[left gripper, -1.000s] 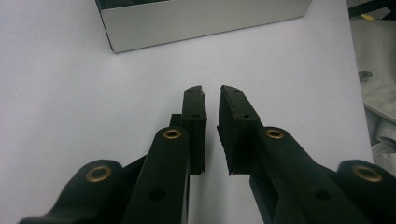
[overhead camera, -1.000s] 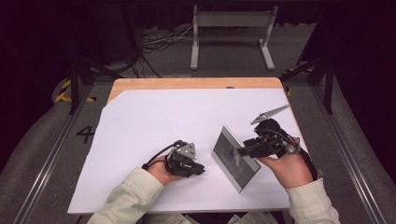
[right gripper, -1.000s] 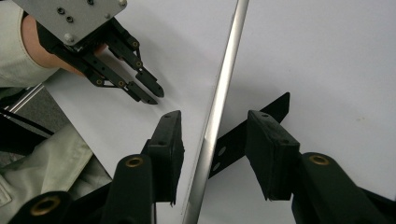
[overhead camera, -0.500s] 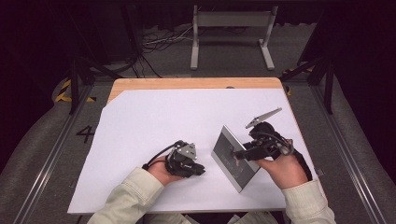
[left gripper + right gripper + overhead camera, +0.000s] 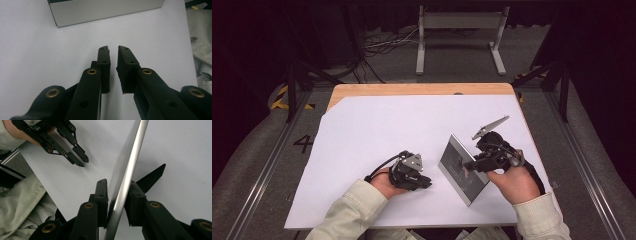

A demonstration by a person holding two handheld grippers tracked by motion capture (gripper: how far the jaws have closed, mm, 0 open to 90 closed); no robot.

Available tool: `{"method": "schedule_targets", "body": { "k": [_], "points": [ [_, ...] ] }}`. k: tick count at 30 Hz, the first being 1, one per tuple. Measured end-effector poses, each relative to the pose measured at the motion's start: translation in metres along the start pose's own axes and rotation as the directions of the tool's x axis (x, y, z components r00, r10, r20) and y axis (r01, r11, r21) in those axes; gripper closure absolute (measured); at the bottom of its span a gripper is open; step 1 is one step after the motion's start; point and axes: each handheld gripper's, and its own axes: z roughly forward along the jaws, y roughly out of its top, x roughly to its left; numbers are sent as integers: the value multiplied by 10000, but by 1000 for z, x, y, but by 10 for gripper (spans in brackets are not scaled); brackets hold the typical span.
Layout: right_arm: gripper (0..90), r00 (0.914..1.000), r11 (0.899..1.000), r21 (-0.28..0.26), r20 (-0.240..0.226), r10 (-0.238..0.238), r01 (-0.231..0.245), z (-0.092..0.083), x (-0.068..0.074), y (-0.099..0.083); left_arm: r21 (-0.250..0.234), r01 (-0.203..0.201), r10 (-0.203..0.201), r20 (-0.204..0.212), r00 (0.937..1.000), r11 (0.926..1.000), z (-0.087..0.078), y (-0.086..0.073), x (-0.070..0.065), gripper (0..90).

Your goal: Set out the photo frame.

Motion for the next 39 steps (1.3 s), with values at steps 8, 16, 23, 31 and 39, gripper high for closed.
{"method": "schedule_targets", "body": {
  "k": [8,16,23,31,39],
  "points": [
    [770,9995,9999,100,304,-86,83,-1,2,1,-22,27,-27,14,10000,10000,0,0,1,802],
    [833,9997,9998,86,-119,-198,199,-3,-2,2,-81,155,-155,-38,9999,9998,-3,-2,2,796],
    [833,9984,9984,133,147,-554,552,-8,-3,7,-234,441,-445,-179,9988,9988,-10,-9,3,787],
    [833,9929,9928,166,-42,-1185,1185,-11,-6,17,-566,1039,-1067,-487,9931,9930,-28,-26,5,762],
    [833,9846,9845,233,-237,-1732,1738,-13,-9,31,-1033,1439,-1522,-767,9854,9842,-48,-44,6,750]
  ]
}}
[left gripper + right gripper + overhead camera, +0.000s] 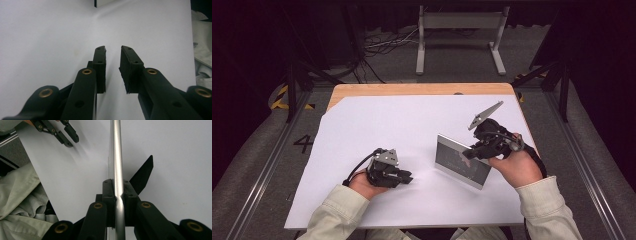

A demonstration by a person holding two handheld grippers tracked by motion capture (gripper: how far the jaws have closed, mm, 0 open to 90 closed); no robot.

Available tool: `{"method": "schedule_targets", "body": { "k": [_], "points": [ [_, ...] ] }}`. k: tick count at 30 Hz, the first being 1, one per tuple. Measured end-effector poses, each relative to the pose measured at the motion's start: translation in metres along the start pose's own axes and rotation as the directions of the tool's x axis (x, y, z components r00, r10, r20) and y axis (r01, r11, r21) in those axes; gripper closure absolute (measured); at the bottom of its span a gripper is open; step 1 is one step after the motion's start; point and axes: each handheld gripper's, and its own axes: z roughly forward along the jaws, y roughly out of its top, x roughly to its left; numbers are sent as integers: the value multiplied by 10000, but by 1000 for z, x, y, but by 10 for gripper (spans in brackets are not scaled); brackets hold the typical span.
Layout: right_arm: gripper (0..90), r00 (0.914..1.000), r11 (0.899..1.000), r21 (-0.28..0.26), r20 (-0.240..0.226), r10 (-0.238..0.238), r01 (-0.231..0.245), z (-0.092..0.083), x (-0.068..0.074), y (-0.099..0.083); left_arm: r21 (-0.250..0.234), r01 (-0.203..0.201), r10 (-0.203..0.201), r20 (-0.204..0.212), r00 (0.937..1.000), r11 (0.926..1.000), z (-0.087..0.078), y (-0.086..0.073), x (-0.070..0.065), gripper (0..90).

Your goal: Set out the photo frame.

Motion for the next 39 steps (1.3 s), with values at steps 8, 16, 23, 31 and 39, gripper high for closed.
{"method": "schedule_targets", "body": {
  "k": [8,16,23,31,39],
  "points": [
    [833,9942,9948,48,-373,-1011,1014,-1,-1,17,-106,244,-246,-206,9995,9996,-9,-9,1,736],
    [833,9793,9806,146,-561,-1943,1954,2,-1,33,-308,647,-663,-525,9964,9974,-19,-21,1,724],
    [833,9651,9674,259,-810,-2490,2518,8,-1,44,-393,857,-884,-718,9935,9955,-27,-29,-1,723],
    [834,9401,9464,102,-1186,-3195,3229,14,-1,53,-460,921,-953,-728,9928,9947,-29,-31,-1,723],
    [834,9113,9234,20,-1624,-3784,3838,21,-6,58,-368,824,-847,-675,9941,9959,-27,-29,1,723]
  ]
}}
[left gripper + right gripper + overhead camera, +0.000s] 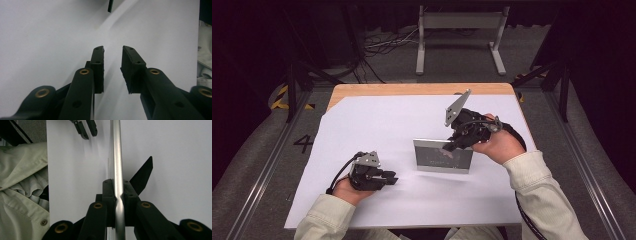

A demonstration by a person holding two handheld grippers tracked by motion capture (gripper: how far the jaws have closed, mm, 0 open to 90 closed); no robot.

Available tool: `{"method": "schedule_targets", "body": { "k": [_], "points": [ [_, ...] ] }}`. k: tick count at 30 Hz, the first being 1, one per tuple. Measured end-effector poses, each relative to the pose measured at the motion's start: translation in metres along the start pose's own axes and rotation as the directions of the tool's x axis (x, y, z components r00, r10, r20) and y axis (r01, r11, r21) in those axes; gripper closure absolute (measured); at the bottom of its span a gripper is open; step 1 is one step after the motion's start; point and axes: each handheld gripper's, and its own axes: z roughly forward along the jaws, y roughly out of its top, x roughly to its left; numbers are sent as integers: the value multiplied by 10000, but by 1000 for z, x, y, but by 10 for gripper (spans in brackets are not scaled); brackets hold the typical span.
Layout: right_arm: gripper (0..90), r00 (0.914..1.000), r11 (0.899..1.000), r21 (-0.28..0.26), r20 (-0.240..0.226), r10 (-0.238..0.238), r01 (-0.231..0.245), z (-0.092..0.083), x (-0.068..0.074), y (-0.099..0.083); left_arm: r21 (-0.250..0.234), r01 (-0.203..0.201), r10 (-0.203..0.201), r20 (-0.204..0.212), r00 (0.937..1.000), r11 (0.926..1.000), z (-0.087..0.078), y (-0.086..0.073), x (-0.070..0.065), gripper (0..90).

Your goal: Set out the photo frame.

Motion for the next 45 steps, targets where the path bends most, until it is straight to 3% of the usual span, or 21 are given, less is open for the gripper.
{"method": "schedule_targets", "body": {
  "k": [3,11,19,25,29,35,41,45],
  "points": [
    [834,9997,9997,-44,-127,-223,223,3,-4,-1,-11,2,-2,17,10000,10000,1,1,0,723],
    [834,9990,9997,54,-373,-232,234,11,-12,-5,30,0,0,77,10000,10000,2,1,1,723],
    [834,9941,9976,-80,-840,-690,685,19,-19,-9,53,40,-40,23,10000,10000,2,0,0,723],
    [833,9934,9978,-123,-938,-664,655,21,-24,-13,89,92,-93,43,9999,9999,2,0,1,723],
    [828,9903,9950,-141,-965,-1001,992,22,-27,-17,87,78,-78,54,10000,9999,4,0,1,723],
    [807,9913,9943,-154,-771,-1064,1055,22,-30,-18,74,79,-79,50,10000,9999,4,1,2,723],
    [760,9950,9951,-246,-236,-967,961,22,-31,-19,87,71,-71,97,9999,9999,5,1,3,721],
    [543,9979,9941,-891,234,-603,622,19,-33,-21,58,102,-102,81,9999,9999,5,3,3,708]
  ]
}}
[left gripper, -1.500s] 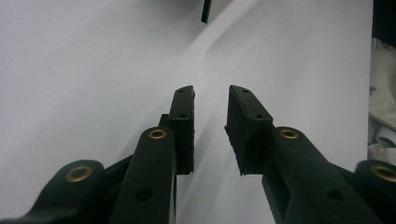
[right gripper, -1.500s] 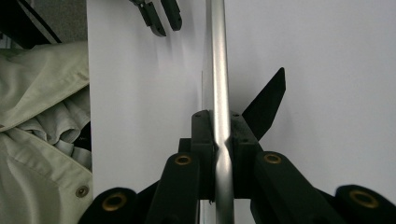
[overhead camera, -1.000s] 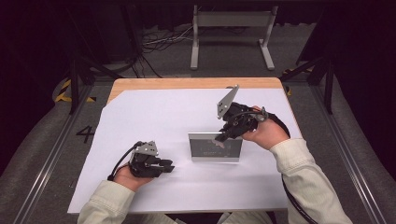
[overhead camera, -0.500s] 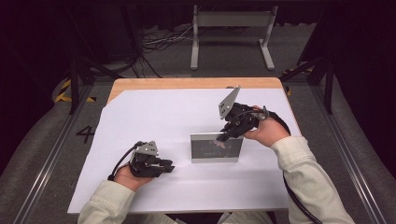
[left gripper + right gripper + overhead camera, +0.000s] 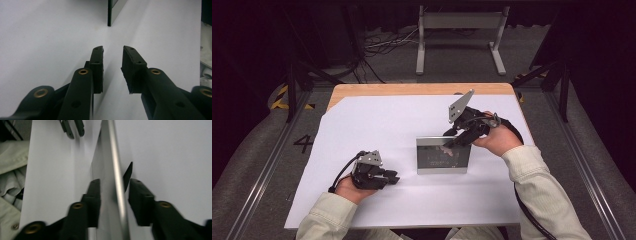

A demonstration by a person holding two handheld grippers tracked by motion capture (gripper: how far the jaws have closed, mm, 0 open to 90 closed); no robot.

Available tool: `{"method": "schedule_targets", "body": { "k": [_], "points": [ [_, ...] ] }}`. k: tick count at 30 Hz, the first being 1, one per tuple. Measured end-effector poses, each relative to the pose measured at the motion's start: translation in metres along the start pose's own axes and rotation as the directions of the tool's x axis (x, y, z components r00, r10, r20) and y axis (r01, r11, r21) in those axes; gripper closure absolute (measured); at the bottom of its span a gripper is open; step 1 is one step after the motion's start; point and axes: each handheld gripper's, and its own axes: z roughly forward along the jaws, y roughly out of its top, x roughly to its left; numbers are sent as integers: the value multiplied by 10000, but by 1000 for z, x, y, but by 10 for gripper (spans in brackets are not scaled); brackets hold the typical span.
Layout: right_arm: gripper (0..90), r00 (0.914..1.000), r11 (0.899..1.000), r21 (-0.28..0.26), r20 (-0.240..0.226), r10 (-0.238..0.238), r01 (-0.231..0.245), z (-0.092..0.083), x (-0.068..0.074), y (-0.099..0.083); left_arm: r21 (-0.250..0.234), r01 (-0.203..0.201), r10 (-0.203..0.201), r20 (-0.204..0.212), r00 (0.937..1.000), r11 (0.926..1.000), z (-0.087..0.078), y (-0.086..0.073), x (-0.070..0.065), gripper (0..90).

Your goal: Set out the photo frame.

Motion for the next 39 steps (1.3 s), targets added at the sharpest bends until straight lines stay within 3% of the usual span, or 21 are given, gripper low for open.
{"method": "schedule_targets", "body": {
  "k": [8,14,23,33,39],
  "points": [
    [270,9981,9970,-739,554,260,-219,-5,4,-3,-66,29,-29,-39,10000,10000,1,1,1,687],
    [262,9914,9912,-1209,1118,683,-547,-14,12,-9,-122,-5,3,-144,9999,9999,0,2,3,671],
    [172,9779,9784,-1916,1763,1125,-780,-36,21,-16,-414,67,-86,-459,9989,9991,-3,3,7,607],
    [151,9661,9676,-2272,2041,1579,-1102,-55,27,-32,-566,86,-119,-585,9982,9984,-4,4,9,568],
    [134,9541,9593,-2459,2262,1964,-1392,-66,29,-49,-612,22,-63,-666,9978,9981,-3,6,10,555]
  ]
}}
